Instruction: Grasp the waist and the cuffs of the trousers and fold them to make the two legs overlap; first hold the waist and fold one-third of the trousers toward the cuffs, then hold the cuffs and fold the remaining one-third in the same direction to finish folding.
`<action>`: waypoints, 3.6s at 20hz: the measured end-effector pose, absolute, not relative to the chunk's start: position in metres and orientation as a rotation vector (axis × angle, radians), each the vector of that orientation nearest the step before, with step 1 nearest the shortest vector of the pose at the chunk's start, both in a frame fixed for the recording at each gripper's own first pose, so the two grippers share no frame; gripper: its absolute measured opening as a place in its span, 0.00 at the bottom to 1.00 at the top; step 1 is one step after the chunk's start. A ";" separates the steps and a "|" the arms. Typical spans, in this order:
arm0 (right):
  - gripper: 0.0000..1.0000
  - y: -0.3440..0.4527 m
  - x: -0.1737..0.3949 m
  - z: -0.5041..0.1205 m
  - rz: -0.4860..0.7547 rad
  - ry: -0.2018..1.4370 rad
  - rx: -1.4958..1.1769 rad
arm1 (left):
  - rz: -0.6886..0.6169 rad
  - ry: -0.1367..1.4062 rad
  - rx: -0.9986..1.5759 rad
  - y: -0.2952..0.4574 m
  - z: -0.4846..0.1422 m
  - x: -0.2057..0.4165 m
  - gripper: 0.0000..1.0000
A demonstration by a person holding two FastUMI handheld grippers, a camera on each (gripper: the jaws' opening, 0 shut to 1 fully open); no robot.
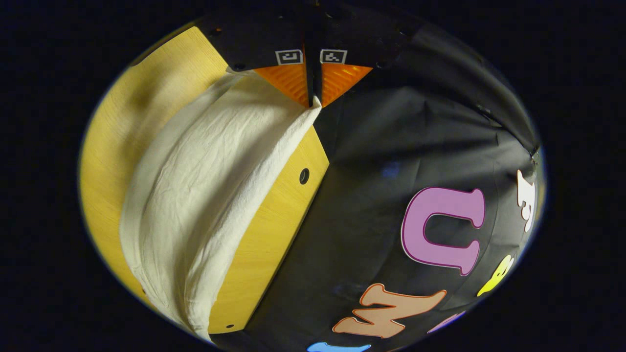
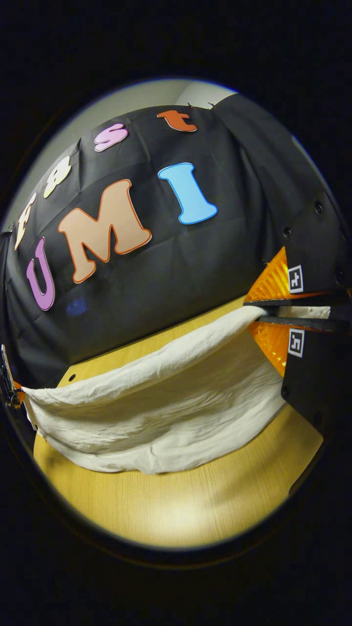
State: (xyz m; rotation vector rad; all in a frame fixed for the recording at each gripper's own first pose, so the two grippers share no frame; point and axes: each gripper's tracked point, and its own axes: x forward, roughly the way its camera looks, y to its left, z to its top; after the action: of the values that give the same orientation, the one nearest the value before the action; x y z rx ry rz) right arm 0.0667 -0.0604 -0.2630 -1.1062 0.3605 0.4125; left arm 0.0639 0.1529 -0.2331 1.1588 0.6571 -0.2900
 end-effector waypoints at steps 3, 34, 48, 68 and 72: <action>0.15 -0.054 0.087 -0.277 0.401 0.389 -1.120 | -0.307 0.656 1.131 0.149 -0.247 0.092 0.00; 1.00 -0.118 0.089 -0.334 0.006 0.682 -0.465 | -0.159 0.509 0.421 0.045 -0.236 0.090 0.95; 1.00 -0.178 0.028 -0.382 -0.246 0.847 0.092 | -0.190 0.486 0.352 0.024 -0.200 0.091 0.96; 0.16 -0.171 0.033 -0.420 -0.346 0.964 0.569 | -0.180 0.496 0.339 0.014 -0.198 0.075 0.96; 0.16 -0.175 0.034 -0.412 -0.373 0.954 0.553 | -0.174 0.487 0.304 0.001 -0.195 0.071 0.96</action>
State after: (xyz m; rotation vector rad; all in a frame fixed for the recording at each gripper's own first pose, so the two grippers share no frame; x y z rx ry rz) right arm 0.0335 -0.1746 -0.4117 0.5532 0.9537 -0.3734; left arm 0.0712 0.0006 -0.1948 0.3038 0.4871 -0.1738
